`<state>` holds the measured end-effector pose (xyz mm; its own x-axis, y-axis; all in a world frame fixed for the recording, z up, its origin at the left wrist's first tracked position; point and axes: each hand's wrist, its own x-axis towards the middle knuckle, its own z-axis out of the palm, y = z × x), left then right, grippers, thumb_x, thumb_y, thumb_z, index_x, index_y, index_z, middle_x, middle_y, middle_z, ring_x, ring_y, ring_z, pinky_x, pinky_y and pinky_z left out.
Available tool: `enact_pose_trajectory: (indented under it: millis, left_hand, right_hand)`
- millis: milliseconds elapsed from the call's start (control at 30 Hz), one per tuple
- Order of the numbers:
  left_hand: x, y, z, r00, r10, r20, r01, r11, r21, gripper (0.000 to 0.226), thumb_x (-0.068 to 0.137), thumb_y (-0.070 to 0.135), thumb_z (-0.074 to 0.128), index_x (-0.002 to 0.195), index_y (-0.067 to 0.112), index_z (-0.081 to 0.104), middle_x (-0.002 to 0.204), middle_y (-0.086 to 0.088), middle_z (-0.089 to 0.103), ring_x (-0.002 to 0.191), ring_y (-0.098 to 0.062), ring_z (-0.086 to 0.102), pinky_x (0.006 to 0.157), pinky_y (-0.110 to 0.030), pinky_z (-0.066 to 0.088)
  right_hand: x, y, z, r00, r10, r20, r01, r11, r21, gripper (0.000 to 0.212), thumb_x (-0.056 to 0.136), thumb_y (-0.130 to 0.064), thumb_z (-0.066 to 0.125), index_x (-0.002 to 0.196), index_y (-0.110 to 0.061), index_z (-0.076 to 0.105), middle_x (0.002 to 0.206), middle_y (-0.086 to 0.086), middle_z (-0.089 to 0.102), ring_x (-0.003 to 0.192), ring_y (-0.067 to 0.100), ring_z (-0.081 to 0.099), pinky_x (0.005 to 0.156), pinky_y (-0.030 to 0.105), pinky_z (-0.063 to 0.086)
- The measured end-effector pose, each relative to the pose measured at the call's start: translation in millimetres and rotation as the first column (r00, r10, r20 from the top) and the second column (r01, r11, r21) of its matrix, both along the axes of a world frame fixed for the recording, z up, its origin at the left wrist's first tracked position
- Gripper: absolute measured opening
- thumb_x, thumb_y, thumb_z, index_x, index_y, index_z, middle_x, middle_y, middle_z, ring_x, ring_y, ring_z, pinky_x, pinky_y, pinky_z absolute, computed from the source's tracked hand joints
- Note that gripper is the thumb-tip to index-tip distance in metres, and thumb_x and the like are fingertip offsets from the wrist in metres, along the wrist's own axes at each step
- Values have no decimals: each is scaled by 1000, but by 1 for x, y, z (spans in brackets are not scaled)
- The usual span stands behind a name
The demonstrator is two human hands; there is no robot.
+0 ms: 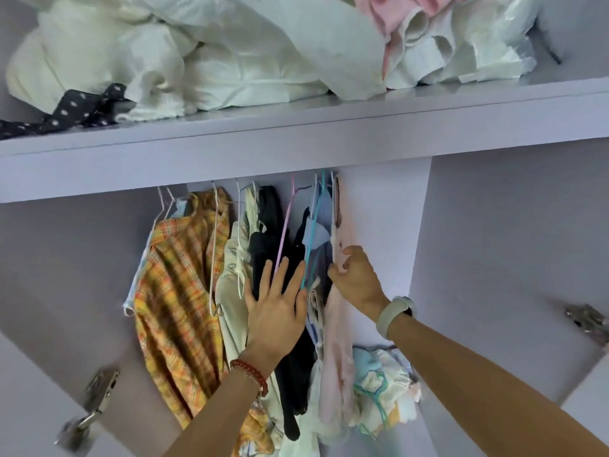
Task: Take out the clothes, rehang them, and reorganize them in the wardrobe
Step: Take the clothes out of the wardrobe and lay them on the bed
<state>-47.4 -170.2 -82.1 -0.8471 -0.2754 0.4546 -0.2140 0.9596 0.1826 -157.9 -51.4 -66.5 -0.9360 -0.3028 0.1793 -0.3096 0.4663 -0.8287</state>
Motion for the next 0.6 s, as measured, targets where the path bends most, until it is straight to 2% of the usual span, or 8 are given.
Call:
enact_pose_trajectory:
  millis: [100,200,267,300,367,467,533,600]
  left_hand:
    - [-2,-3,-4,997,-53,-58,54,998,14,50,91,38,24,135,24,46,144,-5,41,138,-29,28,106,-58,21]
    - [-5,4,-11,992,-75,-100,74,997,-16,46,90,33,33,127,19,56,135,-9,52,130,-33,41,99,-61,31]
    - [-9,7,-13,991,-76,-110,76,997,-3,45,90,32,33,127,20,56,135,-9,52,130,-33,41,99,-61,34]
    - [-11,8,-13,991,-79,-106,80,997,5,45,90,33,33,128,20,55,135,-9,51,130,-32,40,98,-61,34]
    - [-13,8,-13,992,-81,-97,82,997,6,46,91,33,32,129,21,53,136,-9,50,131,-31,39,99,-60,34]
    - [-13,5,-16,992,-76,-100,75,997,-6,46,90,33,32,129,22,53,136,-10,50,131,-30,39,100,-62,28]
    - [-12,2,-17,992,-49,-119,45,998,-38,45,91,31,31,128,22,54,134,-11,52,130,-30,41,100,-67,22]
    - [-12,0,-16,993,0,-121,-10,997,-80,45,90,29,31,127,20,56,132,-11,53,130,-30,41,99,-71,14]
  right_hand:
    - [-11,12,-4,977,-66,-204,80,995,58,46,90,-13,46,134,-5,34,125,15,49,101,33,55,81,34,44]
    - [-28,20,2,947,-113,-302,188,954,235,43,97,-22,38,136,-8,33,128,14,49,101,37,56,80,40,44]
    - [-40,17,12,956,-102,-276,192,928,319,34,97,-23,35,126,-6,42,121,17,55,101,39,55,79,40,43]
    - [-45,15,18,968,-99,-232,171,933,318,26,97,-22,35,111,-3,47,112,20,58,98,40,55,76,39,42]
    - [-50,9,25,978,-119,-172,161,953,258,22,97,-21,35,88,-4,43,99,26,59,92,40,54,69,36,38]
    - [-53,10,31,938,-251,-238,286,950,125,28,97,-18,34,71,-8,38,88,25,59,82,39,52,64,32,31]
    - [-52,16,31,912,-292,-288,311,950,24,37,97,-16,35,61,-18,27,70,16,53,69,32,45,61,30,27]
    - [-45,27,22,908,-288,-305,286,957,-51,37,97,-16,37,61,-19,28,57,1,40,60,26,39,58,29,26]
